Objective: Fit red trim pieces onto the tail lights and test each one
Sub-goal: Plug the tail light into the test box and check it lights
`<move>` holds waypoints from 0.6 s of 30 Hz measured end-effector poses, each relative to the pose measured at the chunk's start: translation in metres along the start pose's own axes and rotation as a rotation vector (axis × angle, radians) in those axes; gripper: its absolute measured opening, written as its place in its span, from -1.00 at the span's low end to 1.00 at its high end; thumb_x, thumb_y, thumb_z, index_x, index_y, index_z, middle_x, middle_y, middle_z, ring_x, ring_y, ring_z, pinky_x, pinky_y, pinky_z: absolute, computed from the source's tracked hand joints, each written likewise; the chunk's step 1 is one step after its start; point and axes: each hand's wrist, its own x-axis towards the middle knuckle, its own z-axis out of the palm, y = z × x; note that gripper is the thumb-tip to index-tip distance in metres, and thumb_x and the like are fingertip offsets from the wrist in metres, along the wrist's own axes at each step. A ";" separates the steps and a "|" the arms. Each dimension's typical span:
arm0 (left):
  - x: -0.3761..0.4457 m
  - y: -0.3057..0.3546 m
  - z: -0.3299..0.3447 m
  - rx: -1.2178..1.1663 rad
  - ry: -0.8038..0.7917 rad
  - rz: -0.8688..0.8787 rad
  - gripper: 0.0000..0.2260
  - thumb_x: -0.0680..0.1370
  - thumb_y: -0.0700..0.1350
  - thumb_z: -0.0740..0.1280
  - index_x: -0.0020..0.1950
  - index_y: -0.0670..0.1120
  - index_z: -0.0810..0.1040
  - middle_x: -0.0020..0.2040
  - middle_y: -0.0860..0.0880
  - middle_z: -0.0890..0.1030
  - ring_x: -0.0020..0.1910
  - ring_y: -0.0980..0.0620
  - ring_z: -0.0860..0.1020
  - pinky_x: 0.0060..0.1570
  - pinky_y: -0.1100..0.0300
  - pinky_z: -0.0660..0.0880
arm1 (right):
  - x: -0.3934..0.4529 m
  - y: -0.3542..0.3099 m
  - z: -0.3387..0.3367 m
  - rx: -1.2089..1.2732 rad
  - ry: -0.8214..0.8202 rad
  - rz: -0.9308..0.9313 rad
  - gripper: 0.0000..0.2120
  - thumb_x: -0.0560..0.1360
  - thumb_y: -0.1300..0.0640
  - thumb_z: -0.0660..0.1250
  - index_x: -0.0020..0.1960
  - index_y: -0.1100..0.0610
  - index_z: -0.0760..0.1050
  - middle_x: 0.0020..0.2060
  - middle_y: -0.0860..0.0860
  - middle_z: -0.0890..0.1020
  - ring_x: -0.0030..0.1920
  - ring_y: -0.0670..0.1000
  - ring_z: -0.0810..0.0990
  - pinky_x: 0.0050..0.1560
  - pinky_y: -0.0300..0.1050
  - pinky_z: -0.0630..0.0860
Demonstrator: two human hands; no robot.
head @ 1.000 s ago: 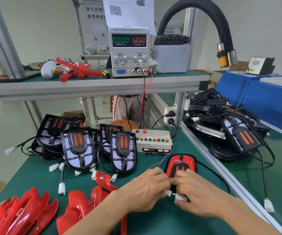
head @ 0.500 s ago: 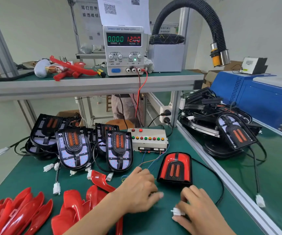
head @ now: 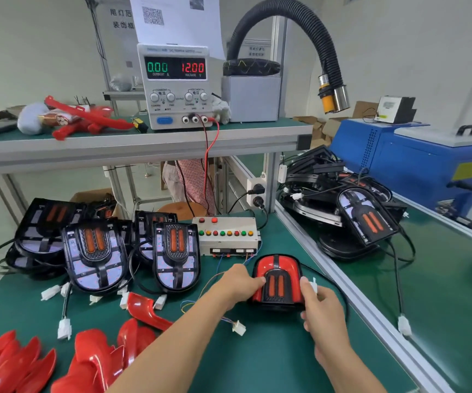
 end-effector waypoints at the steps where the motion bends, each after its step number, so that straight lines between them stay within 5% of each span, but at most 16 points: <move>1: 0.002 -0.002 0.000 -0.063 -0.022 -0.014 -0.59 0.61 0.05 0.36 -0.30 -0.06 0.26 -0.41 -0.04 0.34 -0.46 0.02 0.26 -0.42 0.16 0.20 | 0.004 -0.002 0.001 -0.046 -0.036 0.023 -0.64 0.61 -0.13 0.33 -0.13 0.16 0.46 -0.35 -0.01 0.44 -0.29 0.05 0.40 -0.20 -0.01 0.33; 6: -0.004 0.003 0.001 -0.078 0.004 0.024 -0.60 0.59 0.04 0.36 -0.34 -0.03 0.26 -0.47 0.01 0.31 -0.50 0.03 0.24 -0.44 0.18 0.19 | 0.014 -0.002 -0.010 -0.148 -0.142 0.037 -0.75 0.62 -0.01 0.35 -0.13 0.15 0.55 -0.57 -0.16 0.37 -0.45 -0.05 0.31 -0.41 -0.19 0.26; 9: -0.015 0.003 0.003 -0.073 0.064 0.145 -0.65 0.58 0.11 0.37 -0.28 -0.07 0.41 -0.38 0.05 0.51 -0.45 0.11 0.38 -0.49 0.34 0.29 | 0.003 -0.006 -0.017 -0.096 -0.108 -0.104 -0.91 0.63 0.04 0.34 0.00 -0.07 0.61 -0.41 -0.26 0.60 -0.41 -0.18 0.47 -0.24 -0.18 0.37; 12: -0.036 0.005 -0.002 -0.327 0.067 0.269 -0.64 0.59 0.19 0.34 -0.08 -0.11 0.62 -0.19 0.01 0.68 -0.27 0.13 0.56 -0.25 0.32 0.47 | -0.009 -0.011 -0.028 -0.017 -0.059 -0.256 -0.83 0.61 -0.08 0.32 0.15 -0.08 0.59 -0.26 -0.24 0.67 -0.33 -0.23 0.55 -0.19 -0.19 0.43; 14: -0.050 0.007 -0.004 -0.598 0.107 0.303 -0.63 0.65 0.15 0.26 -0.08 -0.10 0.67 -0.19 0.03 0.69 -0.19 0.12 0.61 -0.14 0.19 0.53 | -0.013 -0.017 -0.038 0.077 -0.012 -0.301 -0.66 0.53 -0.17 0.30 0.14 0.05 0.58 -0.39 -0.20 0.50 -0.43 -0.15 0.37 -0.29 -0.19 0.34; 16: -0.061 0.010 0.001 -0.850 0.160 0.213 -0.65 0.69 0.03 0.23 -0.11 -0.16 0.65 -0.21 -0.06 0.66 -0.18 0.02 0.63 -0.13 0.12 0.56 | -0.019 -0.027 -0.044 0.296 0.008 -0.308 -0.80 0.63 -0.02 0.31 0.11 0.09 0.59 -0.39 -0.07 0.35 -0.46 -0.07 0.22 -0.41 -0.21 0.24; 18: -0.075 0.011 0.012 -0.820 0.123 0.092 -0.72 0.69 -0.04 0.25 -0.08 -0.19 0.60 -0.15 -0.15 0.63 -0.17 -0.06 0.63 -0.11 0.09 0.59 | -0.031 -0.043 -0.048 0.517 -0.002 -0.277 -0.85 0.69 0.14 0.25 -0.02 0.09 0.54 -0.36 -0.04 0.32 -0.48 -0.09 0.18 -0.48 -0.25 0.15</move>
